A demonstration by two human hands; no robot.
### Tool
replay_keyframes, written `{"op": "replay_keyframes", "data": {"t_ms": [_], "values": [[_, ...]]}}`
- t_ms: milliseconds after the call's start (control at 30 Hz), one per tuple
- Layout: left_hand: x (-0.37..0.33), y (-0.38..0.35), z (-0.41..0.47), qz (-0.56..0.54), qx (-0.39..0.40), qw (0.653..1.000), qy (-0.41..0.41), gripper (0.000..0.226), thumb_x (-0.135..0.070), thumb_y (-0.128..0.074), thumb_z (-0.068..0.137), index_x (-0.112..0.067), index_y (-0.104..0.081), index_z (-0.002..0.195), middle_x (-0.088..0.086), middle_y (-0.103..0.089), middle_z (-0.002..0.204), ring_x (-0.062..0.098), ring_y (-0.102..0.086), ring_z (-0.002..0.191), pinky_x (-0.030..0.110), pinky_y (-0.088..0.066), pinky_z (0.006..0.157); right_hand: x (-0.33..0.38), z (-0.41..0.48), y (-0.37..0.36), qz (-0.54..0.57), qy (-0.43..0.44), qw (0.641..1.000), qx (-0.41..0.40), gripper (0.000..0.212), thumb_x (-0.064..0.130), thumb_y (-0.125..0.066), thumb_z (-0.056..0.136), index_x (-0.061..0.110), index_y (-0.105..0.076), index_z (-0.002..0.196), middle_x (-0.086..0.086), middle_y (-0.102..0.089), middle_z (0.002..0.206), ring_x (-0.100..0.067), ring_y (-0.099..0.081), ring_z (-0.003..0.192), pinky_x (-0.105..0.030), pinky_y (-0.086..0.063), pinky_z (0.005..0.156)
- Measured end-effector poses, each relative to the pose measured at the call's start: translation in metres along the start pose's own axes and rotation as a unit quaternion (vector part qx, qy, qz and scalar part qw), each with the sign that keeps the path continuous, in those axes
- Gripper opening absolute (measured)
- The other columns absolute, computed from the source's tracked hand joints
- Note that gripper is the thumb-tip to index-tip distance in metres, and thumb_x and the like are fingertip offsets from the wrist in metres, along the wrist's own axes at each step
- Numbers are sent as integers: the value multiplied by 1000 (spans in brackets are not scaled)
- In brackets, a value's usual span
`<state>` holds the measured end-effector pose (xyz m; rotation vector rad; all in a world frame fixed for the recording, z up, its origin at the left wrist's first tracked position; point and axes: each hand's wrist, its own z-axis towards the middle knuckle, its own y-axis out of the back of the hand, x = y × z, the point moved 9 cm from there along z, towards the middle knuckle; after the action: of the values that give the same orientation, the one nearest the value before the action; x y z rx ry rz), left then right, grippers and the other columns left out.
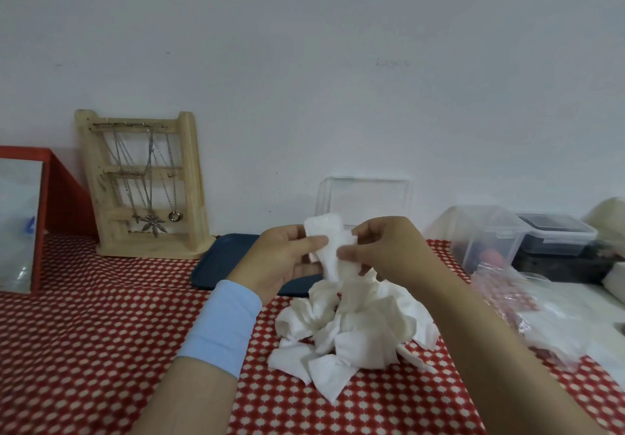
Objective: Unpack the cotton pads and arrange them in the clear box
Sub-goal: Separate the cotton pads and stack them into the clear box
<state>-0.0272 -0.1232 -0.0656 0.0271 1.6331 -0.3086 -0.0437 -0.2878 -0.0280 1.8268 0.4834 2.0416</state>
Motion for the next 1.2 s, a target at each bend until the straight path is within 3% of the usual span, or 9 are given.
{"op": "replay_keyframes", "data": {"t_ms": [200,333,433,500,600,700,967,1067,1200], "values": [[0,2,-2,-18,-10,1000,11,24,-13,-69,95,2,-70,114,15,-78,106,26,-77,96,31,-63,72,4,3,8,21,45,997,-57,10,22,-88,76,26,-79,79,12,-74,68,3,-61,52,-15,-44,51],[3,5,-1,-53,-16,998,23,22,-13,-67,96,2,-71,112,15,-78,105,21,-77,90,28,-62,68,10,2,11,37,87,992,-82,18,20,-85,80,33,-75,71,23,-70,64,6,-62,53,-10,-45,56],[4,14,0,-51,-47,997,22,21,-12,-70,95,3,-71,110,14,-78,103,19,-77,85,27,-61,66,12,3,23,50,101,989,-93,12,20,-83,83,27,-76,75,16,-70,66,1,-60,52,-16,-50,57],[3,19,-1,-19,-60,998,17,22,-11,-72,93,4,-71,109,15,-78,105,20,-77,87,27,-61,66,15,3,30,43,108,991,-68,9,17,-81,85,22,-76,80,10,-72,72,-8,-63,54,-26,-57,59],[3,17,-1,24,-48,998,21,22,-9,-74,91,5,-72,107,16,-78,104,25,-77,93,28,-62,68,24,-3,23,20,132,990,34,10,8,-77,87,17,-77,81,5,-74,75,-8,-66,58,-23,-54,57],[1,8,-3,64,-26,997,22,22,-11,-76,89,4,-74,104,17,-78,102,26,-77,94,29,-63,69,29,-9,8,-18,141,986,84,8,9,-79,85,17,-80,86,3,-77,80,-11,-73,73,-23,-59,71],[-3,-5,-5,68,21,997,13,30,-27,-70,94,0,-74,106,17,-78,103,24,-76,94,32,-63,75,24,-2,4,-111,140,984,4,15,29,-84,79,35,-73,86,21,-70,79,5,-63,68,-9,-46,60],[-6,-10,-7,27,51,998,15,41,-30,-73,86,0,-72,114,15,-78,106,26,-76,98,35,-64,79,20,1,7,-89,116,989,-5,17,33,-81,82,34,-68,94,13,-72,82,2,-63,64,-20,-52,60],[-10,-6,-7,78,40,996,-10,30,-1,-75,86,-3,-69,115,11,-78,107,25,-76,99,34,-64,82,16,2,9,-61,81,995,6,26,30,-83,82,28,-66,101,6,-73,70,-2,-60,54,-33,-57,66]]}}
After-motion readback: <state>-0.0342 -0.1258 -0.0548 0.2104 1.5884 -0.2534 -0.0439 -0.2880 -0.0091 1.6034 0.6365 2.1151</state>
